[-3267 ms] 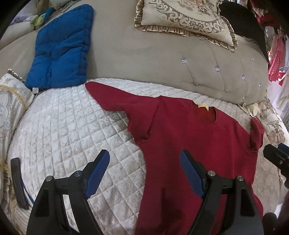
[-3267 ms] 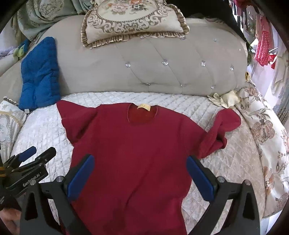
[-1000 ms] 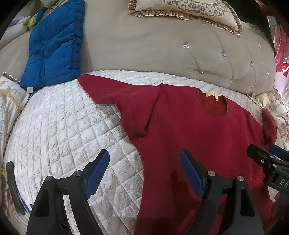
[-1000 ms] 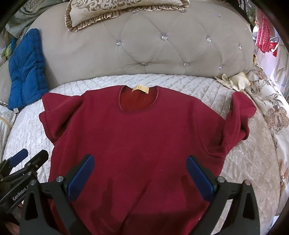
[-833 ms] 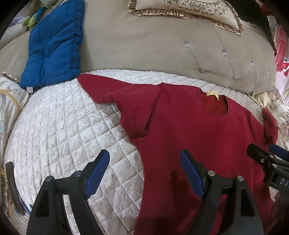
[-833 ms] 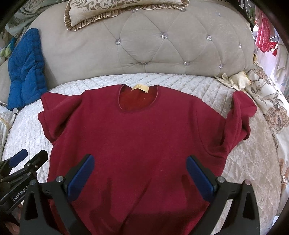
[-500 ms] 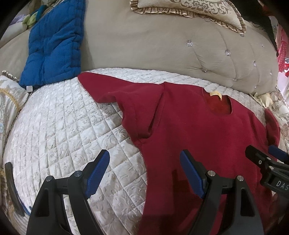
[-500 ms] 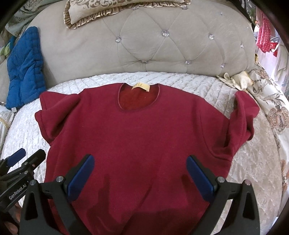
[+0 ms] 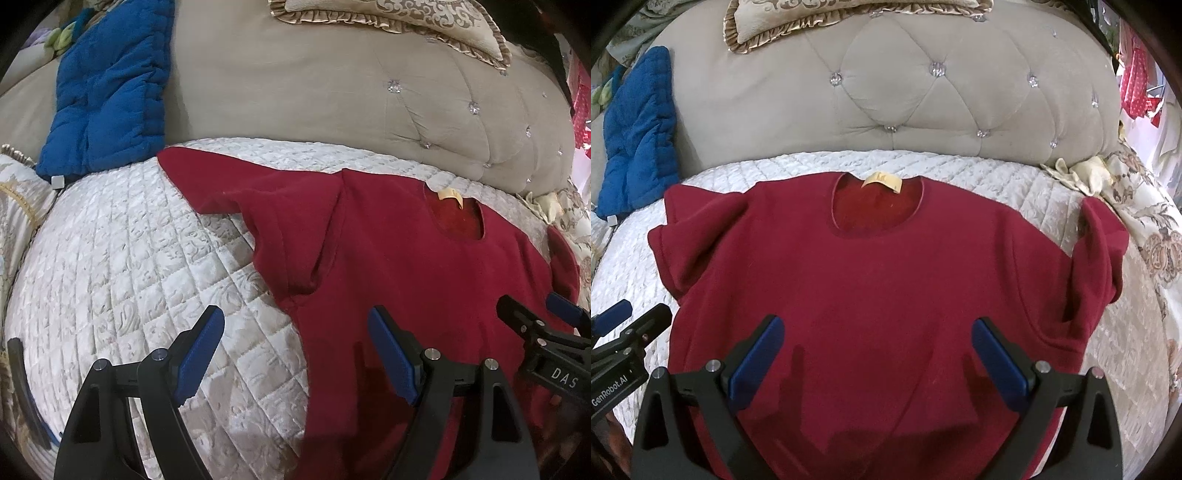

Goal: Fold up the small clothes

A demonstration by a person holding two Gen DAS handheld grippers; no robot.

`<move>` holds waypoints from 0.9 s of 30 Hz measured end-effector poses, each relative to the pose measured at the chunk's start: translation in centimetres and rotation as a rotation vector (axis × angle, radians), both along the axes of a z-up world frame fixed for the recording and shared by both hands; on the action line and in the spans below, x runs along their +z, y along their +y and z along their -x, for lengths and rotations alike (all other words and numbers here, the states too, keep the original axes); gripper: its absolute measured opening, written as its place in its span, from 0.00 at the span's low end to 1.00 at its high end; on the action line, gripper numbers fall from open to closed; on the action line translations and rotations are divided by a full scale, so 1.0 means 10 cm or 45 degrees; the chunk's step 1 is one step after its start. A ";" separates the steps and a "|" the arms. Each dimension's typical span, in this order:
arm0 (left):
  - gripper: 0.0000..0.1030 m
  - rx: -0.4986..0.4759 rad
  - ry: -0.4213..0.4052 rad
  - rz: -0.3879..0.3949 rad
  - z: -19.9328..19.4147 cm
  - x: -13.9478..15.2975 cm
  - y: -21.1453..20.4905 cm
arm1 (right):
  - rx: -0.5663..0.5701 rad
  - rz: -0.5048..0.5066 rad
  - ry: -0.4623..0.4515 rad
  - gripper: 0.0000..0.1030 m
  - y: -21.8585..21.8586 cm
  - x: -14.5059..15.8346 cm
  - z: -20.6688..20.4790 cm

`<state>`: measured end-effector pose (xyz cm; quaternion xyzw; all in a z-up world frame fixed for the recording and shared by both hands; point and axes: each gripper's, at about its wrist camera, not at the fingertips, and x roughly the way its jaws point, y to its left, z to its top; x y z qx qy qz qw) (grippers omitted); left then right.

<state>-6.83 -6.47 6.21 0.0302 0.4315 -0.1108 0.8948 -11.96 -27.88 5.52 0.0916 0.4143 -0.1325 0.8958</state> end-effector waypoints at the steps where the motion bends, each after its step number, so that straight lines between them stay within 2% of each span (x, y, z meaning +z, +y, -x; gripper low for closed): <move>1: 0.60 0.004 0.000 0.003 -0.02 0.00 0.01 | 0.001 0.001 0.001 1.00 0.00 0.00 -0.02; 16: 0.60 0.092 -0.017 -0.005 -0.48 0.00 0.28 | 0.058 0.030 0.000 1.00 0.17 -0.13 -0.28; 22: 0.60 0.126 0.036 0.027 -0.71 -0.09 0.42 | 0.111 0.052 0.020 1.00 0.31 -0.19 -0.42; 27: 0.60 0.139 0.086 0.082 -0.91 -0.15 0.55 | 0.140 0.060 0.088 1.00 0.37 -0.37 -0.50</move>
